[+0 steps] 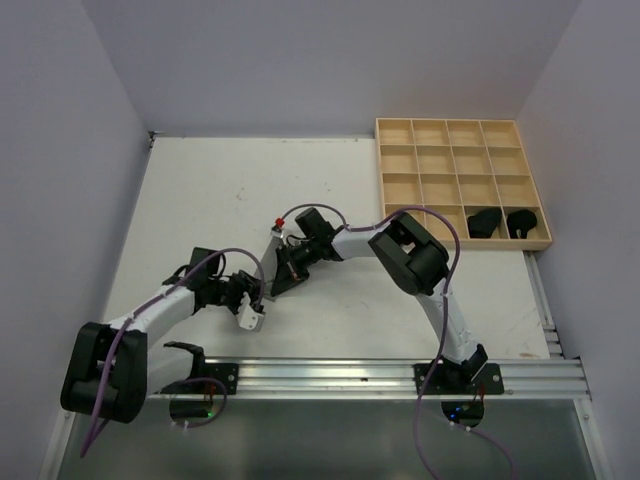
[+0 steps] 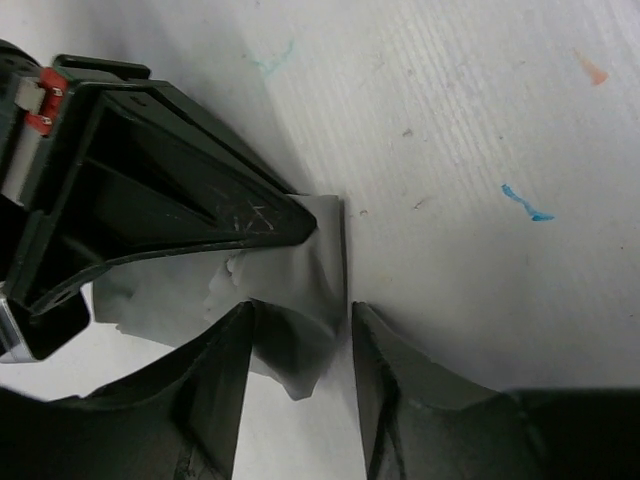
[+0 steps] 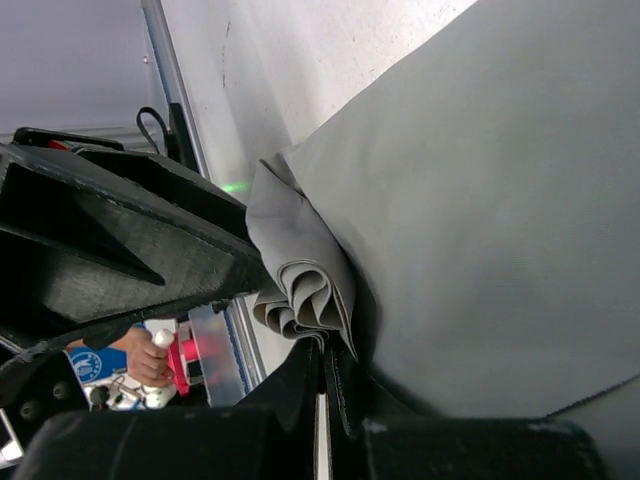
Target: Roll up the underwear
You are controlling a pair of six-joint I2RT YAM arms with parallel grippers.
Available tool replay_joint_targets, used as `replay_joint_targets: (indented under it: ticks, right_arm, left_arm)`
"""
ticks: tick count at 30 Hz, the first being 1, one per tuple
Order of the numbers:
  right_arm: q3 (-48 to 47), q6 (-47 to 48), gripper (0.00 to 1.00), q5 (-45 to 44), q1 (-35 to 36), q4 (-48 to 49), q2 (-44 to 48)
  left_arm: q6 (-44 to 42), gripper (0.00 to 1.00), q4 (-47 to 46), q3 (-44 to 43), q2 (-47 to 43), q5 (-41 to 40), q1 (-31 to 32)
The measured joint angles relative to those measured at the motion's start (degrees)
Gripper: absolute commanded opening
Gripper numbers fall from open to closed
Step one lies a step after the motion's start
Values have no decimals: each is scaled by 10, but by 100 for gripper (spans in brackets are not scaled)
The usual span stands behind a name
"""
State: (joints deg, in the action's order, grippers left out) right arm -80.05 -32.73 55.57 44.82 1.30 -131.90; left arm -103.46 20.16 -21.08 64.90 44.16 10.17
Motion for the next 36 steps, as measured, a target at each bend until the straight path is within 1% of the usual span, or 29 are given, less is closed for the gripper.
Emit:
replay_joint_targets:
  ticks: [4,5,6,7,8,9,11,12,13,14,15,17,18,19,24,27,32,36]
  right_arm:
    - [0,-12,0,11,-3,8,-5]
    - [0,-15,0,13,-3,10,-6]
    - [0,-17,0,14,-4,11,-7]
    - [0,-18,2,16,-4,12,-8]
    - [0,-19,6,16,-5,12,-8]
    - [0,-19,13,16,-5,11,-8]
    - [1,-17,21,11,-6,8,-4]
    - [4,-15,27,4,-6,6,3]
    - [13,-9,30,-12,-6,0,17]
    - [19,-3,32,-27,-6,-5,31]
    - [30,7,42,-54,-5,-10,50]
    - [58,27,46,-117,-8,-20,97]
    - [74,37,50,-147,-11,-27,125]
    - [86,44,52,-170,-15,-33,148]
    - [152,94,52,-295,-31,-34,290]
    - [204,120,51,-331,-31,-5,365]
    - [270,162,49,-358,-13,35,414]
    - [294,210,52,-393,44,38,416]
  left_arm:
    - [-6,36,-17,-12,41,-12,13]
    - [-8,28,-17,-18,52,-13,14]
    - [-9,24,-13,-26,63,-17,16]
    - [-12,21,-10,-33,76,-19,18]
    - [-13,15,-2,-44,88,-21,19]
    - [-12,12,7,-54,97,-25,22]
    - [-11,8,37,-81,121,-34,29]
    - [-10,6,60,-102,136,-40,32]
    - [-8,3,87,-125,155,-43,34]
    - [-7,2,113,-151,176,-44,35]
    - [-5,2,150,-183,202,-45,36]
    - [5,1,212,-249,253,-50,37]
    - [9,1,238,-278,277,-50,37]
    - [11,1,259,-297,294,-50,37]
    - [53,0,379,-393,385,-33,37]
    - [102,0,439,-456,448,-17,36]
    - [195,0,500,-516,520,21,33]
    - [261,0,546,-551,577,54,34]
